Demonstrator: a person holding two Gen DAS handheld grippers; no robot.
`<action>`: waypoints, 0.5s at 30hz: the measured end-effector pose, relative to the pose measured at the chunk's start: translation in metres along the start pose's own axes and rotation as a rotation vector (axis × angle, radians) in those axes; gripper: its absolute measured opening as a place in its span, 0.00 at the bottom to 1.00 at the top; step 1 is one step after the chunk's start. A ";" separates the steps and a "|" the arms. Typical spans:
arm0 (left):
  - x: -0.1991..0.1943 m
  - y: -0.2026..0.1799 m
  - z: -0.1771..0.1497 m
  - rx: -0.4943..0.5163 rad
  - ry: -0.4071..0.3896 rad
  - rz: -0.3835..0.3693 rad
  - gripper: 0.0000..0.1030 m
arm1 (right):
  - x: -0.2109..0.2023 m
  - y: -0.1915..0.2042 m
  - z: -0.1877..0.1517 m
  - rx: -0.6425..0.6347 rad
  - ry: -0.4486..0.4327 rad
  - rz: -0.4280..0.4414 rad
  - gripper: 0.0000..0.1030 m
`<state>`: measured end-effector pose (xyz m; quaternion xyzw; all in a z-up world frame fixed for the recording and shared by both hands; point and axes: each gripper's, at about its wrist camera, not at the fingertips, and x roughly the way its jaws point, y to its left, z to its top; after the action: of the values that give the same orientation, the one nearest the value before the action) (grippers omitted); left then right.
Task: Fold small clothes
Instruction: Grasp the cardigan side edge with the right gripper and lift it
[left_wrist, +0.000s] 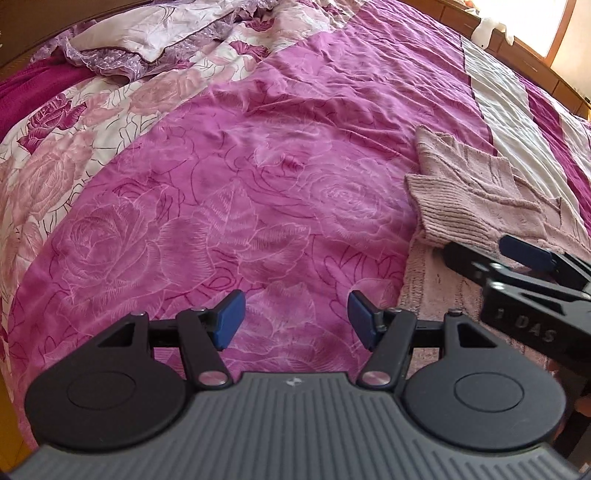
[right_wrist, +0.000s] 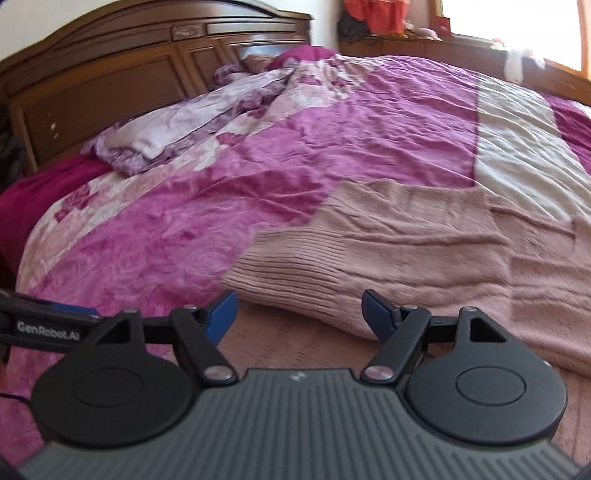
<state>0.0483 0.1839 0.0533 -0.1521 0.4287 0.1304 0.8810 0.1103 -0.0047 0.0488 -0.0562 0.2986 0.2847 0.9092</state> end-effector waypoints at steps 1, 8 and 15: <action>0.001 0.002 0.000 -0.003 0.000 -0.004 0.67 | 0.002 0.005 0.000 -0.016 0.000 0.003 0.73; 0.002 0.020 0.001 -0.051 0.003 -0.013 0.67 | 0.028 0.024 0.003 -0.081 0.044 -0.014 0.57; 0.001 0.017 0.000 -0.029 -0.001 -0.022 0.67 | 0.015 0.013 0.010 -0.028 0.000 -0.038 0.12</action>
<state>0.0430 0.2003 0.0499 -0.1695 0.4248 0.1268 0.8802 0.1185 0.0159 0.0487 -0.0748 0.2934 0.2716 0.9135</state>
